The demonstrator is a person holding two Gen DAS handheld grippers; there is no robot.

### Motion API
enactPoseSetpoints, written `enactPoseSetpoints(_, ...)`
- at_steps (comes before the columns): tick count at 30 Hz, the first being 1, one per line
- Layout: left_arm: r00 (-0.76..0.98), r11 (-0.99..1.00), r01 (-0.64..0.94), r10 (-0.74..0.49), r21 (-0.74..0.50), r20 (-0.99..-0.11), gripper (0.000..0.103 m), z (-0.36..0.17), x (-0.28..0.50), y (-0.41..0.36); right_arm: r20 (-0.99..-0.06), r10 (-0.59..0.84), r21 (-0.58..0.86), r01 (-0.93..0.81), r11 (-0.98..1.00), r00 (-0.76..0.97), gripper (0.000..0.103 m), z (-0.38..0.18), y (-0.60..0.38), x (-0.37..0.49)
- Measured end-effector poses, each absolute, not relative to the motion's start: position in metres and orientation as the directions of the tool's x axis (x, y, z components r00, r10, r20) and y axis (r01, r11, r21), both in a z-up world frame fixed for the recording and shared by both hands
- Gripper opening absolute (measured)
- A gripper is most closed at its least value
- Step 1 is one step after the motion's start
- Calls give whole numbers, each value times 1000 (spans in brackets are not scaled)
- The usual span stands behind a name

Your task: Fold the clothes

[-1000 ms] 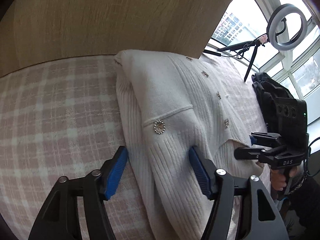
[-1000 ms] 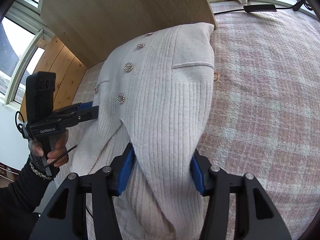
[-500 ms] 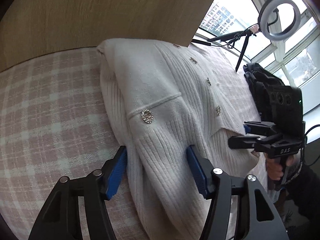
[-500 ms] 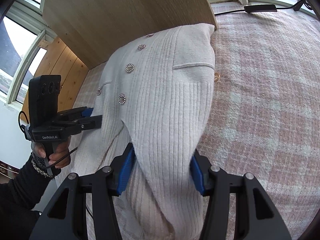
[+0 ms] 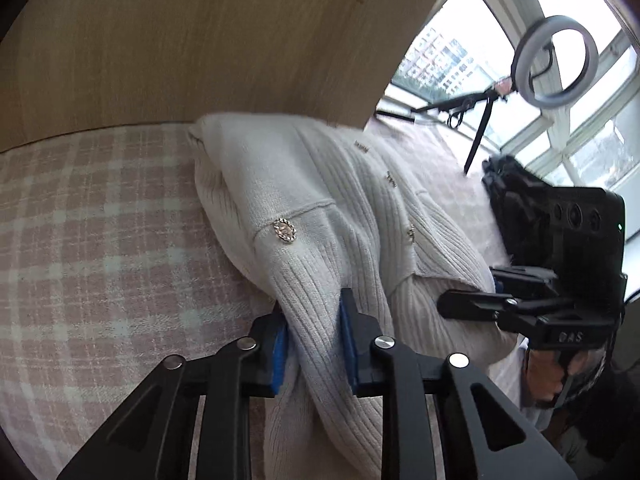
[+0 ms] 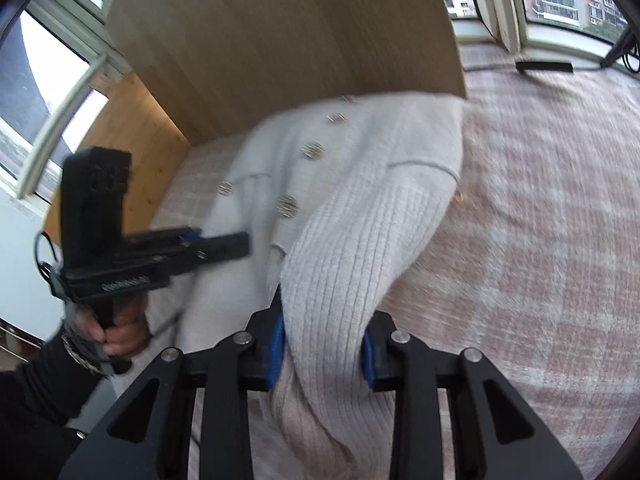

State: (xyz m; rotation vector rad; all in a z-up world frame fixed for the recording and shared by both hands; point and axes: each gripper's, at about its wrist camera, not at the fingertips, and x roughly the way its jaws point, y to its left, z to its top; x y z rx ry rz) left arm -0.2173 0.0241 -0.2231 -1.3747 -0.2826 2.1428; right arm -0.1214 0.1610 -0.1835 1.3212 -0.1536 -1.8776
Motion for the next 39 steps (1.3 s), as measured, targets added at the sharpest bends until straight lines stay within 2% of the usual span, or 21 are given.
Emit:
enactPoseSetpoints(9, -474, -841, -335, 541, -425, -695, 17, -148, -201, -48, -644, -750, 497, 665, -558, -149, 28, -107, 81, -100)
enactPoseSetpoints(17, -630, -926, -234, 377, -297, -679, 17, -105, -190, -165, -566, -813, 447, 777, -443, -138, 28, -70, -35, -64)
enactPoseSetpoints(20, -619, -976, -142, 217, -164, -755, 22, -125, -197, -211, -590, -798, 442, 778, -446, -122, 28, -93, -83, -51)
enactPoseSetpoints(21, -610, -987, -111, 158, -114, -777, 31, -132, -200, -226, -601, -791, 440, 777, -449, -116, 30, -102, -99, -47)
enactPoseSetpoints(23, -519, -995, 68, -97, 72, -849, 26, -166, -207, -255, -739, -673, 421, 752, -506, -39, 34, -144, -132, -43)
enactPoseSetpoints(24, -486, -989, 110, -138, 96, -863, 23, -178, -205, -267, -808, -590, 404, 738, -540, 11, 34, -168, -149, -41)
enactPoseSetpoints(26, -493, -992, 122, -94, 38, -865, 22, -187, -191, -280, -842, -538, 397, 731, -555, 49, 34, -189, -155, -36)
enactPoseSetpoints(32, -572, -997, 12, 57, -78, -818, 24, -194, -168, -267, -753, -657, 423, 742, -519, -30, 34, -153, -147, -38)
enactPoseSetpoints(36, -498, -993, 64, 55, -99, -866, 23, -239, -186, -268, -767, -642, 405, 767, -497, -11, 34, -162, -172, -35)
enactPoseSetpoints(39, -497, -996, 63, 19, -57, -868, 28, -256, -193, -269, -823, -568, 362, 781, -509, 11, 34, -191, -181, -29)
